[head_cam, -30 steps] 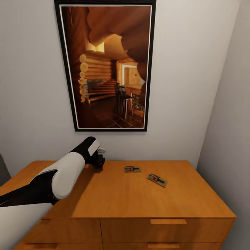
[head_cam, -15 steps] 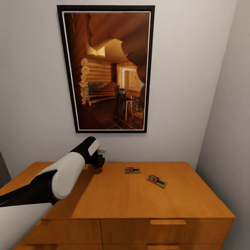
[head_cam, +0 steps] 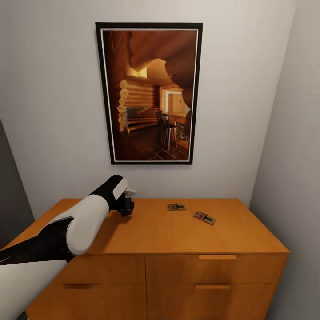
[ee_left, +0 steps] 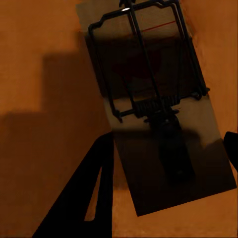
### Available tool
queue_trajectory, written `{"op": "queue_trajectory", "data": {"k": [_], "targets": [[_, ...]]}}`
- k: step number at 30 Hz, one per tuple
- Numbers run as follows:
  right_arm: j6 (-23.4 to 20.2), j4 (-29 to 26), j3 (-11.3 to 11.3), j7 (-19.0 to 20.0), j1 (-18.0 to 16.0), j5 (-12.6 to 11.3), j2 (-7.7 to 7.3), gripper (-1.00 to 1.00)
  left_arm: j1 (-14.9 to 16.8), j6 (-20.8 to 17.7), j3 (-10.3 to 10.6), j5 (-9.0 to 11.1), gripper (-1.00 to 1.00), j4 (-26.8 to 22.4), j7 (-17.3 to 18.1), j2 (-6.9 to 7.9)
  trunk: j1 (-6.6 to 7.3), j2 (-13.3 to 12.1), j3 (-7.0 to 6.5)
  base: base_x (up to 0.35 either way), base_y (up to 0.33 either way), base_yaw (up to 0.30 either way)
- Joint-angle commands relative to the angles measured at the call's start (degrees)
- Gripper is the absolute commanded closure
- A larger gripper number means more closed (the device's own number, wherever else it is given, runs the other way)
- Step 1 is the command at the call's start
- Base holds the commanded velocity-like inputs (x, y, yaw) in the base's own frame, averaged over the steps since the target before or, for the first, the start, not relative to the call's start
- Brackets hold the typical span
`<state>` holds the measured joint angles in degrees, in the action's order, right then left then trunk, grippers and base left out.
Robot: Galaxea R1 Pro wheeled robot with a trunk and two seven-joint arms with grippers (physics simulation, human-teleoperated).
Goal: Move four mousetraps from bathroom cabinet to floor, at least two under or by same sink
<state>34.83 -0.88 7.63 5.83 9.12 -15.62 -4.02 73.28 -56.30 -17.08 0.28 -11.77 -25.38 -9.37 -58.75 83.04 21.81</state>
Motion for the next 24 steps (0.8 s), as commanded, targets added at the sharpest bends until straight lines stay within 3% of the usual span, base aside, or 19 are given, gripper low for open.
{"op": "queue_trajectory", "data": {"k": [1, 16, 24], "targets": [[0.1, -0.1, 0.3, 0.4, 0.0, -0.8, -0.02, 1.0, 0.0, -0.2, -0.3, 0.0, 1.0, -0.1, -0.2, -0.04, 0.03, 0.0, 0.05, -0.272, 0.14, 0.0], [0.0, -0.1, 0.3, 0.4, 0.0, -0.8, -0.02, 1.0, 0.0, -0.2, -0.3, 0.0, 1.0, 0.0, -0.2, -0.06, 0.03, 0.0, 0.05, -0.279, 0.135, 0.0], [0.0, -0.1, 0.3, 0.4, 0.0, -0.8, -0.02, 1.0, 0.0, -0.2, -0.3, 0.0, 1.0, 0.2, -0.2, -0.12, 0.03, 0.0, 0.05, -0.327, 0.044, 0.0]]}}
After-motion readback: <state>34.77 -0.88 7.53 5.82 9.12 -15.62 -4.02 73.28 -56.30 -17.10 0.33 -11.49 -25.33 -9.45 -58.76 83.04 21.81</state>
